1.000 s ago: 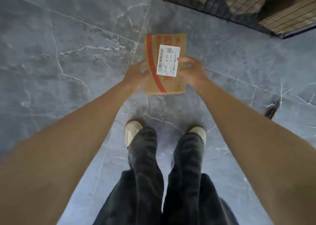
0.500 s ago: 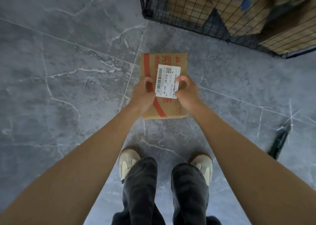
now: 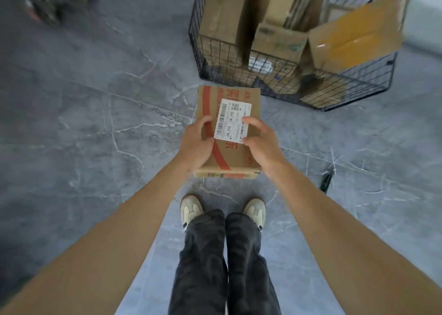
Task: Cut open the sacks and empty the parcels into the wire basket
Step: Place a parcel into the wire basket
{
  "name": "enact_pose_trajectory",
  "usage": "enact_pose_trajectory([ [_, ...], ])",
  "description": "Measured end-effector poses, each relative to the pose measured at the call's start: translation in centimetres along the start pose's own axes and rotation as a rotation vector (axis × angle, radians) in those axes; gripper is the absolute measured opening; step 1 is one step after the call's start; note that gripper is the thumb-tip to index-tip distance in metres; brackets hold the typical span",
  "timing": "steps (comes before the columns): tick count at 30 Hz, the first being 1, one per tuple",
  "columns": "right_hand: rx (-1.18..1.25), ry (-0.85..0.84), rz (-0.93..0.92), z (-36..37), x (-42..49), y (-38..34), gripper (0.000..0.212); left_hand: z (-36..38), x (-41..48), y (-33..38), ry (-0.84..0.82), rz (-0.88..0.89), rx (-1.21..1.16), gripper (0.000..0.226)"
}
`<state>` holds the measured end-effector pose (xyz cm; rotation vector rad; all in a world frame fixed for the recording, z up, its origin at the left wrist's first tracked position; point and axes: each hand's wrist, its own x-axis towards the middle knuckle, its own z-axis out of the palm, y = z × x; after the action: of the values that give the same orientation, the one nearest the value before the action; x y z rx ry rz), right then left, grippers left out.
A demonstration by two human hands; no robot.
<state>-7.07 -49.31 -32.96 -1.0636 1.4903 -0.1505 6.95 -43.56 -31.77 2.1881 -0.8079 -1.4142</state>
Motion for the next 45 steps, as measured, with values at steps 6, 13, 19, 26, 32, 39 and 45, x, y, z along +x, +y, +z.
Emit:
enact_pose_trajectory([
  [6, -0.009, 0.035, -0.095, -3.7, -6.4, -11.8, 0.050, -7.5, -5.8, 11.4, 0.029, 0.113, 0.018, 0.047],
  [13, -0.003, 0.097, -0.185, -7.3, -12.5, -22.6, 0.051, -14.3, -10.5, 21.8, 0.018, 0.255, 0.074, 0.054],
  [19, -0.021, 0.149, -0.255, -9.1, -13.6, -27.9, 0.055, -16.9, -10.8, 26.8, 0.039, 0.307, 0.111, 0.058],
  [26, -0.071, 0.122, -0.279, -10.0, -8.0, -29.2, 0.054, -16.8, -5.3, 29.1, 0.051, 0.270, 0.179, 0.061],
  [32, -0.108, 0.037, -0.258, -10.9, -0.9, -30.8, 0.062, -16.0, -0.2, 30.1, 0.072, 0.126, 0.168, 0.064],
  [39, -0.155, -0.015, -0.216, -12.0, 5.3, -30.8, 0.062, -14.5, 5.3, 31.3, 0.064, 0.049, 0.169, 0.063],
  [45, -0.183, 0.020, -0.220, -11.7, 8.8, -29.6, 0.060, -12.9, 9.5, 30.2, 0.035, 0.015, 0.240, 0.065],
])
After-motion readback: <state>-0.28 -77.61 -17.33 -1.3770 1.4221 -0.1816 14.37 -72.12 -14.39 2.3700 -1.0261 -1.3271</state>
